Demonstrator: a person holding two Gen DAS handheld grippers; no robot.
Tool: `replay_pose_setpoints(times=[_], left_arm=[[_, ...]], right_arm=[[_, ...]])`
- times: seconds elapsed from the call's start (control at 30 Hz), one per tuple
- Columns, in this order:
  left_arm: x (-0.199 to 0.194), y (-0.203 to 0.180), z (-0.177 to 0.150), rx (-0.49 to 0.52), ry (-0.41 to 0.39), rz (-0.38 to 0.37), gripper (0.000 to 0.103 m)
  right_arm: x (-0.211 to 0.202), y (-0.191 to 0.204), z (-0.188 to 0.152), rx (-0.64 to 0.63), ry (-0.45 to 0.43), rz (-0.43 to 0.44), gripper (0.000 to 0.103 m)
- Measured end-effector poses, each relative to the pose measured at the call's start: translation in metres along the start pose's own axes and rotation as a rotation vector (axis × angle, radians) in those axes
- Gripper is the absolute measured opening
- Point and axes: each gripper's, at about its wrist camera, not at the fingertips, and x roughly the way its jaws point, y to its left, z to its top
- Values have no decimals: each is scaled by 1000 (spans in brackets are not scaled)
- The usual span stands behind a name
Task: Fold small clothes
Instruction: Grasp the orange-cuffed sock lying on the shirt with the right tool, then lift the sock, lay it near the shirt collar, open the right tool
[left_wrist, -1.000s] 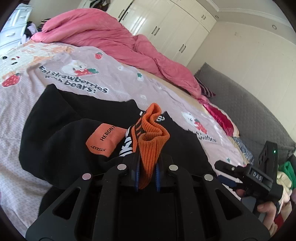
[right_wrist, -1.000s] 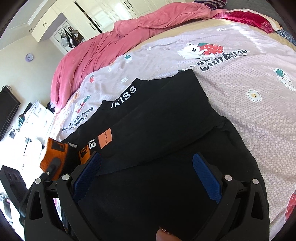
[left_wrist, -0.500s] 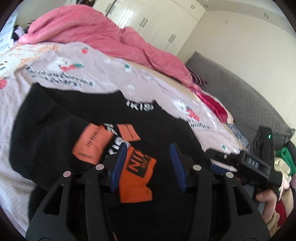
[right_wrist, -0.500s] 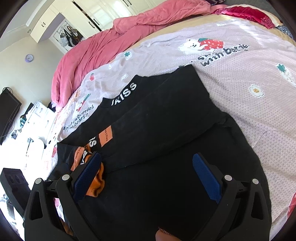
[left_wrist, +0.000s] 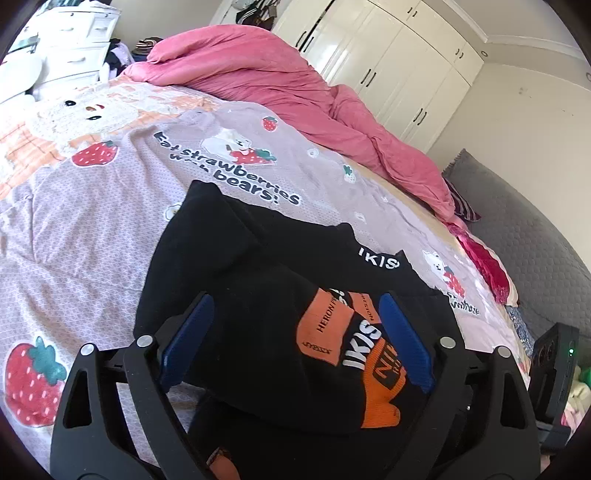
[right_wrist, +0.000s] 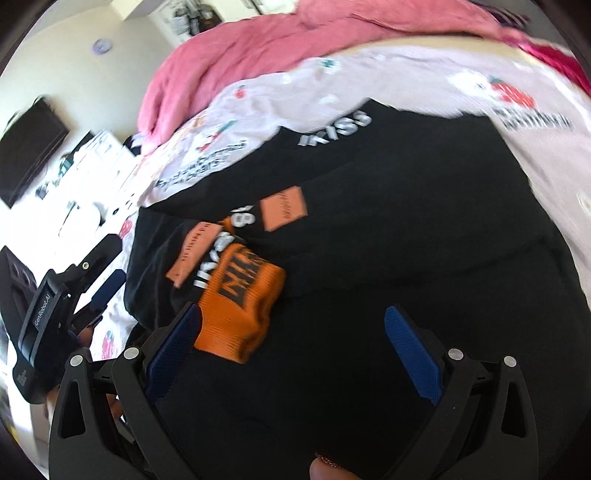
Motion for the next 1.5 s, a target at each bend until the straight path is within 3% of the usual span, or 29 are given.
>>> replay_pose_setpoints(times=[0.33,0.43,0.53,0.6,0.63,0.67,0.9,1.1,1.33,1.5], left_arm=[[-4,10,1,-46,-8,-1,86],[-6,12,2,-50,-16,1,86],[-8,14,3,-60,-19,1,86],[-8,16,4,-70,-19,6,93],[-8,17,4,-75,-21,7,93],[-9,18,4,-78,-23,7,93],[-13,21,6,-91,-41,12,93],[-14,22,7,-90,-47,7,93],[-16,21,7,-85,-69,9,93],[-14,18,6,-72,-59,13,93]], right_arm=[[32,28,12,-94,16,-17,96],[41,34,11,-113,32,-26,79],[44,36,8,-122,13,-44,48],[42,38,6,-129,-8,-38,35],[42,39,6,-136,-16,-31,17],[40,41,6,-148,-25,-26,10],[25,53,18,-210,-88,4,9],[-4,53,49,-246,-173,13,9],[-37,24,89,-251,-278,-74,8],[-48,-4,99,-235,-306,-165,8]])
